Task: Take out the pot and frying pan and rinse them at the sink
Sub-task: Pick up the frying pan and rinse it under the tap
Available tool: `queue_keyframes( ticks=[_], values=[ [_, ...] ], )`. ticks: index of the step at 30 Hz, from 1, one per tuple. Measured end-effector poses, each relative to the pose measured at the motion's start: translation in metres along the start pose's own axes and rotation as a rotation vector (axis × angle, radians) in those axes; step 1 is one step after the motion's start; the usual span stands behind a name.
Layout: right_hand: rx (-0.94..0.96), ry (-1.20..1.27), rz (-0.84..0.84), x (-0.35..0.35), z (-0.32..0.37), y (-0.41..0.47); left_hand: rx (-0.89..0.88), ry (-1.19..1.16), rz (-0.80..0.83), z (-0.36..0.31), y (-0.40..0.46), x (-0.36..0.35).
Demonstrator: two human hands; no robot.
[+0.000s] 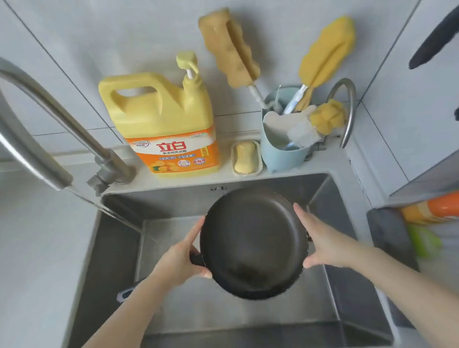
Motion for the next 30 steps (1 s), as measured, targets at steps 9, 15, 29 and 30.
queue_keyframes(
  ticks=[9, 15, 29, 30],
  values=[
    [-0.119, 0.047, 0.172, -0.074, -0.050, 0.048, 0.101, -0.135, 0.176, 0.053, 0.040, -0.050],
    [-0.178, 0.028, 0.222, -0.106, -0.070, 0.066, 0.170, -0.126, 0.229, 0.090, 0.056, -0.079],
    [-0.186, -0.094, 0.185, -0.118, -0.079, 0.081, 0.215, 0.131, 0.149, 0.101, 0.059, -0.093],
    [-0.181, -0.101, 0.178, -0.118, -0.079, 0.081, 0.224, 0.243, 0.106, 0.096, 0.056, -0.086]
  ],
)
Point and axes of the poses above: each hand's wrist, its own y-axis towards the middle knuckle, its own x-axis out of the back of the hand, z = x × y, the point moved 10 cm from there along y, towards the middle knuckle, and after that the axes turned 5 degrees about -y, right-handed, at the moved point
